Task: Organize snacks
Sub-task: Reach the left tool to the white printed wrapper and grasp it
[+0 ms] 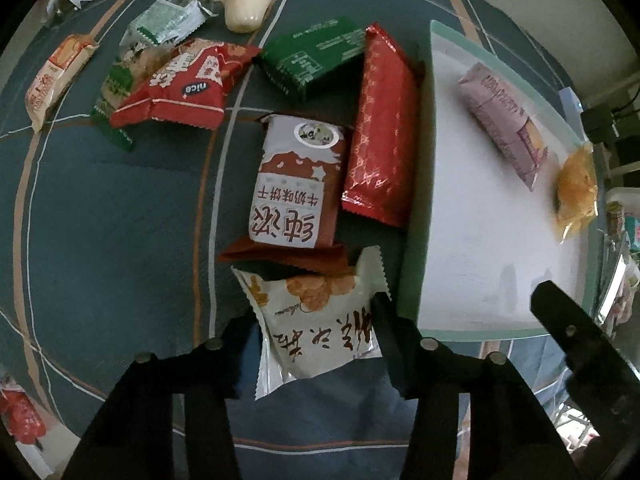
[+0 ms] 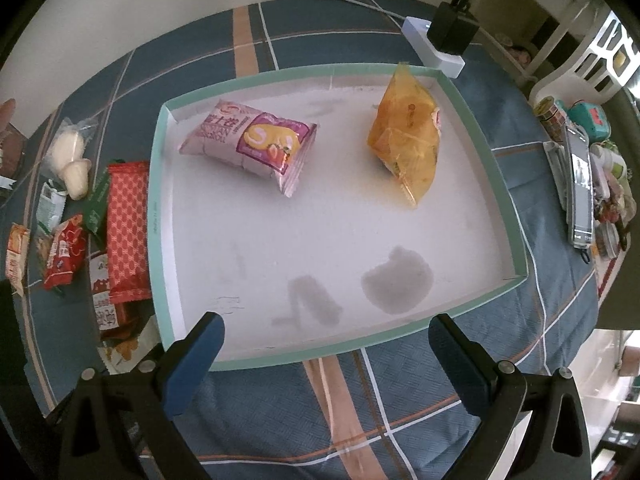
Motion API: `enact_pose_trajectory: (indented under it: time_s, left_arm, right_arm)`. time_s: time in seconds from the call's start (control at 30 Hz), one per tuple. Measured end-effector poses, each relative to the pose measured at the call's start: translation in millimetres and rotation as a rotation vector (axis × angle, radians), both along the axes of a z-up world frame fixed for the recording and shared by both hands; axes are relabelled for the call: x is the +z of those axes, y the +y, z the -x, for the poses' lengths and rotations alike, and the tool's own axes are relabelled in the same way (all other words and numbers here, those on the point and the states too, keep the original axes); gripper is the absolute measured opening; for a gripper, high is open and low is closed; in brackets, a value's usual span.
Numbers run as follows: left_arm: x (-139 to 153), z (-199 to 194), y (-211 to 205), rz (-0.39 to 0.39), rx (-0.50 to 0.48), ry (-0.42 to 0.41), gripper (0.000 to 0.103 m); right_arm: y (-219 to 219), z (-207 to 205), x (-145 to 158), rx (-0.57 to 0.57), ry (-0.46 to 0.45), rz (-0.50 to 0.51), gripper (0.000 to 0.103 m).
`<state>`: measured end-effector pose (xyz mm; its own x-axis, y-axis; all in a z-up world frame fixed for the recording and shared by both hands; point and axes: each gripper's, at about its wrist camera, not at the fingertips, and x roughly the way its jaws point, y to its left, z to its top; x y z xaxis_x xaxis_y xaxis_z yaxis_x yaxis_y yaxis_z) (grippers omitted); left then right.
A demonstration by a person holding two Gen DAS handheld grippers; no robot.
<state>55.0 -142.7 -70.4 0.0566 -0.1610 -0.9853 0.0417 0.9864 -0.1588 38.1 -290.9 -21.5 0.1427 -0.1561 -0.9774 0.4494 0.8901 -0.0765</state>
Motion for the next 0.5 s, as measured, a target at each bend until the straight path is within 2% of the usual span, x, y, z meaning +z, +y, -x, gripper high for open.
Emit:
enact_pose_trajectory:
  time_s: [0.13,0.27,0.3,0.4,0.5]
  left_arm:
    - [4.1,-2.5,-3.2,0.014,0.002,-0.009,0.052]
    - [16.9,-1.5,15.4,0.054,0.028,-0.018,0.049]
    - [19.1,-2.5,18.6,0.060,0.035,-0.024,0.035]
    - [25.3,-5.8,24.4,0.074,0.058,-0.052,0.032]
    - [27.5,-7.0,28.1,0.074,0.067,-0.046,0.032]
  right_arm:
    - [1.1,-1.6,-2.7,0.002,0.003,-0.002,0.103]
    - [0.8,-2.4,-3.4,0.001,0.003,-0.004,0.103]
    - [0.6,-2.6,-3.7,0.000,0.003,-0.004,0.103]
    - [1.2,-3.2,-3.3,0.002,0.003,-0.005,0.103]
    - [2.1,-4.2,-4.0,0.007,0.005,-0.006,0.103]
